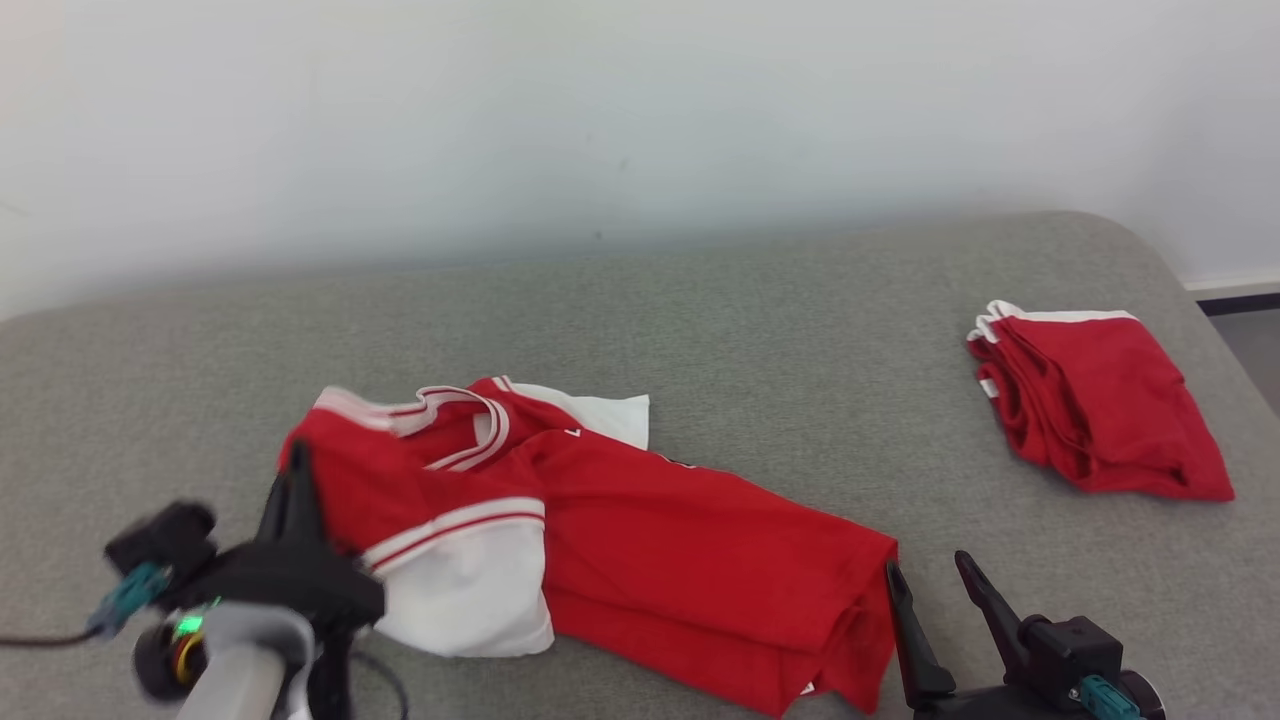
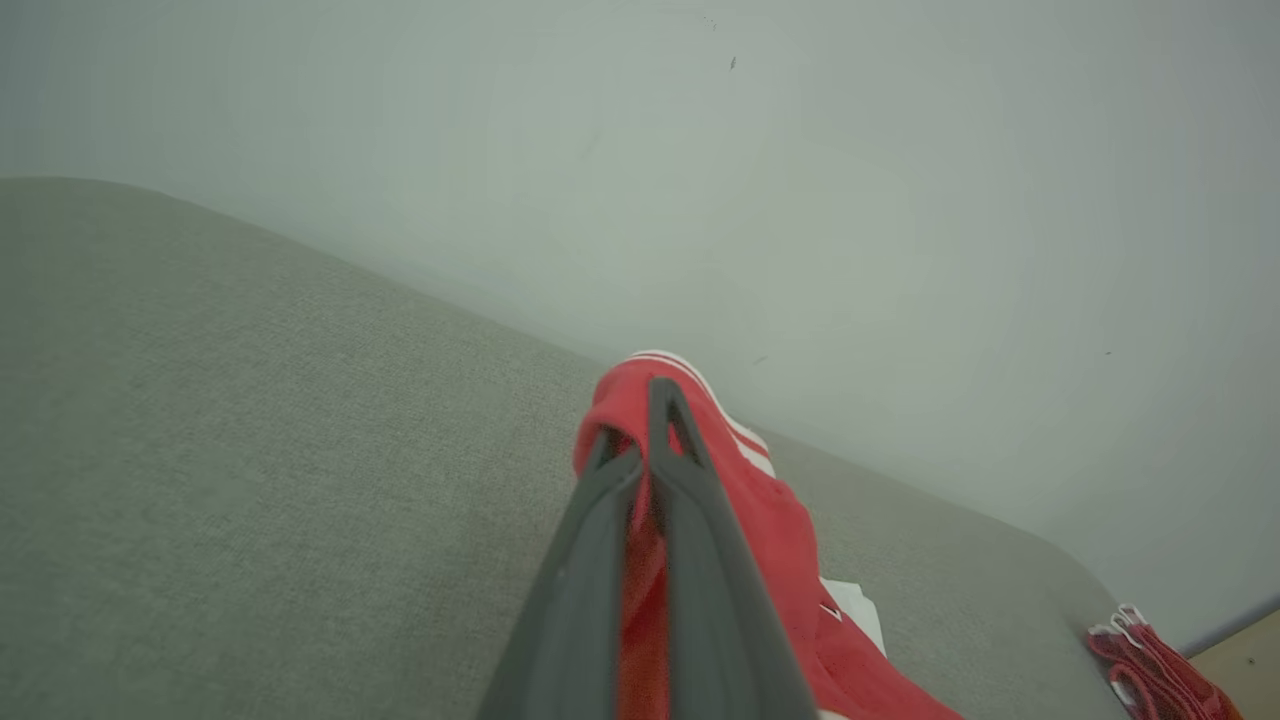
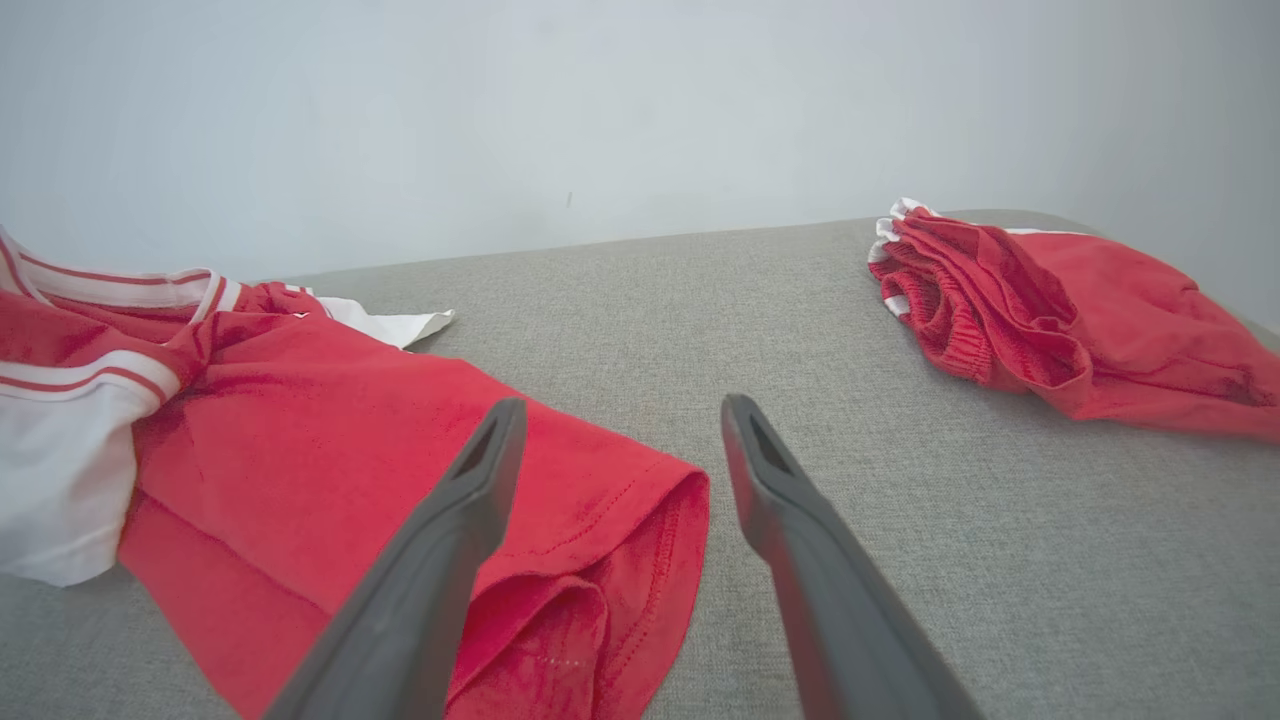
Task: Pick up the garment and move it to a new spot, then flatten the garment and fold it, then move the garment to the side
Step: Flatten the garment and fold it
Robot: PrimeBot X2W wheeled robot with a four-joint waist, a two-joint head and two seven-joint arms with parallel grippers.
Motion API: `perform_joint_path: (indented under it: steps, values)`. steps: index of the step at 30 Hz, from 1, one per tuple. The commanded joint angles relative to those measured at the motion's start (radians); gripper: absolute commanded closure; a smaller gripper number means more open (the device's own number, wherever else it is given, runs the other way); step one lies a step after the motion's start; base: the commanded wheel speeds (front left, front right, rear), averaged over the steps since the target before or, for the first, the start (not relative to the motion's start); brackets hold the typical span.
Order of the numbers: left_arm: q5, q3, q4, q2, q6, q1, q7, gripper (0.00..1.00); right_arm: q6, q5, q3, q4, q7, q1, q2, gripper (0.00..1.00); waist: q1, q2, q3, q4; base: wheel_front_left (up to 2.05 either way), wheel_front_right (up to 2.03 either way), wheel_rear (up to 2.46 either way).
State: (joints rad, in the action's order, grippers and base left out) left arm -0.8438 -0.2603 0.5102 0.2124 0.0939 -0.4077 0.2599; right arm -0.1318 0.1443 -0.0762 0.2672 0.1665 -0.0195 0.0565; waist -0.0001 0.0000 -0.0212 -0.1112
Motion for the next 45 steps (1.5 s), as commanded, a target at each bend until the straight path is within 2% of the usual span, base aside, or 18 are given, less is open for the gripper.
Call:
perform_joint_path:
  steps: [1, 6, 11, 13, 15, 16, 17, 18, 22, 28, 34, 35, 36, 40, 45]
  values:
    - [-0.002, 0.016, 0.018, 0.008, 0.002, 0.024, 0.006, 0.00, 0.002, 0.006, 0.002, -0.004, -0.002, 0.004, 0.001, 0.00, 0.0001, 0.0000, -0.002, 0.018, 0.00, 0.00, 0.00]
    - [0.003, 0.119, 0.039, 0.024, 0.007, 0.091, 0.005, 0.00, 0.002, 0.010, -0.001, -0.008, -0.007, 0.014, 0.005, 0.00, 0.0001, 0.0000, 0.002, 0.038, 0.00, 0.00, 0.00]
    - [0.046, 0.186, -0.025, 0.001, -0.007, 0.166, 0.006, 0.00, 0.002, 0.021, -0.017, -0.005, -0.039, 0.024, 0.015, 0.00, 0.0001, 0.0000, 0.009, 0.054, 0.00, 0.00, 0.00]
    - [0.093, 0.183, -0.089, -0.008, -0.029, 0.212, 0.005, 0.00, 0.002, 0.028, -0.022, -0.002, -0.062, 0.022, 0.020, 0.00, 0.0001, 0.0000, 0.007, 0.060, 0.00, 0.00, 0.00]
    - [0.162, 0.155, -0.177, -0.008, -0.075, 0.255, 0.006, 0.00, 0.002, 0.031, -0.024, -0.001, -0.094, 0.014, 0.024, 0.00, 0.0001, 0.0000, 0.000, 0.066, 0.00, 0.00, 0.00]
    - [0.162, 0.155, -0.177, -0.008, -0.075, 0.255, 0.006, 0.00, 0.002, 0.031, -0.024, -0.001, -0.094, 0.014, 0.024, 0.00, 0.0001, 0.0000, 0.000, 0.066, 0.00, 0.00, 0.00]
    - [0.235, 0.140, -0.276, -0.016, -0.105, 0.309, 0.006, 0.00, 0.002, 0.035, -0.010, 0.002, -0.130, 0.000, 0.032, 0.00, 0.0001, 0.0000, -0.006, 0.073, 0.00, 0.00, 0.00]
    - [0.235, 0.140, -0.276, -0.016, -0.105, 0.309, 0.006, 0.00, 0.002, 0.035, -0.010, 0.002, -0.130, 0.000, 0.032, 0.00, 0.0001, 0.0000, -0.006, 0.073, 0.00, 0.00, 0.00]
    - [0.328, 0.122, -0.390, -0.034, -0.160, 0.393, 0.006, 0.00, 0.002, 0.031, 0.031, 0.022, -0.236, -0.026, 0.036, 0.00, 0.0001, 0.0000, -0.018, 0.092, 0.00, 0.00, 0.00]
    - [0.375, 0.106, -0.421, -0.062, -0.180, 0.443, 0.006, 0.00, 0.002, 0.043, 0.091, 0.068, -0.395, -0.092, 0.027, 0.00, 0.0001, 0.0000, -0.039, 0.131, 0.00, 0.00, 0.00]
    - [0.390, 0.091, -0.417, -0.074, -0.189, 0.434, 0.006, 0.00, 0.002, 0.058, 0.148, 0.114, -0.486, -0.146, 0.005, 0.00, 0.0001, 0.0000, -0.052, 0.172, 0.00, 0.00, 0.00]
    - [0.389, 0.091, -0.415, -0.076, -0.189, 0.433, 0.006, 0.00, 0.002, 0.053, 0.147, 0.115, -0.488, -0.152, 0.003, 0.57, 0.0001, 0.0000, -0.053, 0.178, 0.00, 0.00, 0.00]
    - [0.386, 0.093, -0.414, -0.078, -0.188, 0.433, 0.006, 0.00, 0.002, 0.044, 0.145, 0.111, -0.479, -0.156, 0.002, 1.00, 0.0001, 0.0000, -0.054, 0.182, 0.00, 0.00, 0.00]
    - [0.382, 0.093, -0.409, -0.082, -0.191, 0.429, 0.006, 0.00, 0.002, 0.017, 0.162, 0.097, -0.449, -0.164, 0.006, 1.00, 0.0001, 0.0000, -0.058, 0.198, 0.00, 0.00, 0.00]
    - [0.386, 0.091, -0.408, -0.085, -0.195, 0.412, 0.006, 0.00, 0.002, -0.015, 0.228, 0.084, -0.417, -0.229, 0.029, 1.00, 0.0001, 0.0000, -0.071, 0.211, 0.00, 0.00, 0.00]
